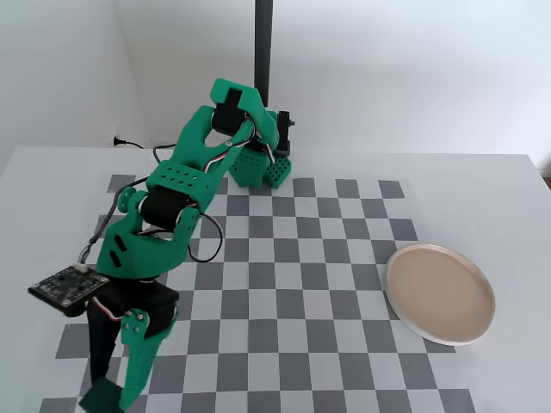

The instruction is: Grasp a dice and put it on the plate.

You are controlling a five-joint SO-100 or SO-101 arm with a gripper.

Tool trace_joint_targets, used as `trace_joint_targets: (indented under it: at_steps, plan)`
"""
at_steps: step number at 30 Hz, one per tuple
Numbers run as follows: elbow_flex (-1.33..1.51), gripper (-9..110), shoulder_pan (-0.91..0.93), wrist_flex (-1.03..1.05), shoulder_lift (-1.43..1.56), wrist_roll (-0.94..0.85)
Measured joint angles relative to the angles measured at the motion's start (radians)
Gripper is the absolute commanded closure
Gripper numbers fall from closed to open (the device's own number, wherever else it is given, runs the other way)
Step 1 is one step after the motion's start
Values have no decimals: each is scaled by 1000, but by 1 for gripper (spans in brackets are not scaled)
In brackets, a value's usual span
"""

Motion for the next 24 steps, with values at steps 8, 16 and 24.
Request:
trace_joint_targets:
  at_steps: [8, 16, 24]
  plan:
    - [399, 106, -118, -135, 281, -35]
    - [765, 106, -241, -264, 552, -84]
    - [950, 106, -383, -284, 732, -95]
